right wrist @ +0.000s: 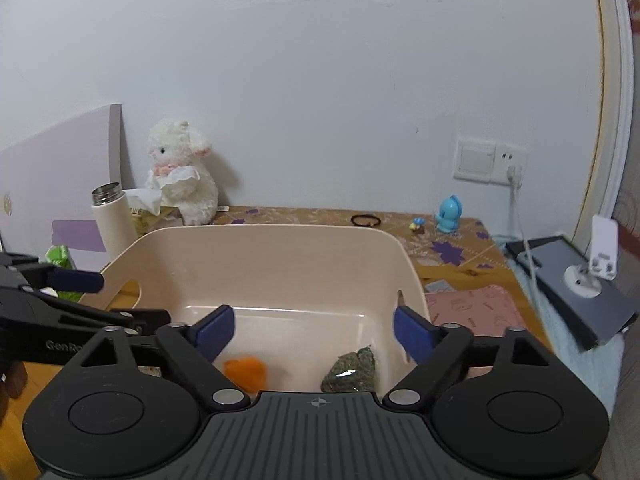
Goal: Organize objects
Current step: 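Carry both items over the basket and release them inside, then grasp the beige figurine with the left tool while the right tool grasps the black cube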
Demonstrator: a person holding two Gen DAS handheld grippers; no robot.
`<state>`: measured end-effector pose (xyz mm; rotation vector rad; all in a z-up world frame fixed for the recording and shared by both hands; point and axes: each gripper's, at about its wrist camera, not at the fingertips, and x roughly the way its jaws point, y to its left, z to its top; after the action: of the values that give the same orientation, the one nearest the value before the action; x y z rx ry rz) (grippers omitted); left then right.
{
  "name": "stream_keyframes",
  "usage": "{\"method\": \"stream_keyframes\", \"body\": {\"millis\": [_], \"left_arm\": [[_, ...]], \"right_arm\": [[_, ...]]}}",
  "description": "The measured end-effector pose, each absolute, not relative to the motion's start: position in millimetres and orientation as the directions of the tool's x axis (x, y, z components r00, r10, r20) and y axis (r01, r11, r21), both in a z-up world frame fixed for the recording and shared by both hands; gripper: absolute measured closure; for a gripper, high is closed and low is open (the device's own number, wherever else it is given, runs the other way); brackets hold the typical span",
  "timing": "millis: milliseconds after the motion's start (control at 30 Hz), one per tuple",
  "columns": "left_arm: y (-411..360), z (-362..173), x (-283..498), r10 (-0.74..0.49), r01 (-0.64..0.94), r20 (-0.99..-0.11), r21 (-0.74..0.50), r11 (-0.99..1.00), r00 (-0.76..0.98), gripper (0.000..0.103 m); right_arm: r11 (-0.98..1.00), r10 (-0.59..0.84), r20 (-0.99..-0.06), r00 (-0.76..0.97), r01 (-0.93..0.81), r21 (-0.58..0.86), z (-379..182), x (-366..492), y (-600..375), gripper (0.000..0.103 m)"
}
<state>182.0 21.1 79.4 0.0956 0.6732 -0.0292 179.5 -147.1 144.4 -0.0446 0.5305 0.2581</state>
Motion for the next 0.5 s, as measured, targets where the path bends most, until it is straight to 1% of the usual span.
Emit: {"method": "stream_keyframes", "body": {"millis": [67,133,300,500], "left_arm": [[20,84,170,0.0,0.068,-0.617,0.088,0.994,0.787,0.018],[20,86,160,-0.009,0.081,-0.619,0.087,0.993,0.785,0.014],[23,85,133,-0.045,0.098,-0.637,0.047,0.994,0.77,0.014],[20,68,107,-0.064,0.137,-0.667,0.057,0.989,0.743,0.014]], "right_arm": [[0.968,0.219,-0.495,0.841,-0.253,-0.001,148,167,-147,0.011],[0.967,0.212,-0.488,0.847,-0.254,-0.02,149,156,-148,0.008],[0.969,0.17,-0.494,0.853,-0.236,-0.075,144,132,-152,0.005],[0.97,0.16,-0.544,0.823,-0.235,-0.069,121,114,-159,0.005]]}}
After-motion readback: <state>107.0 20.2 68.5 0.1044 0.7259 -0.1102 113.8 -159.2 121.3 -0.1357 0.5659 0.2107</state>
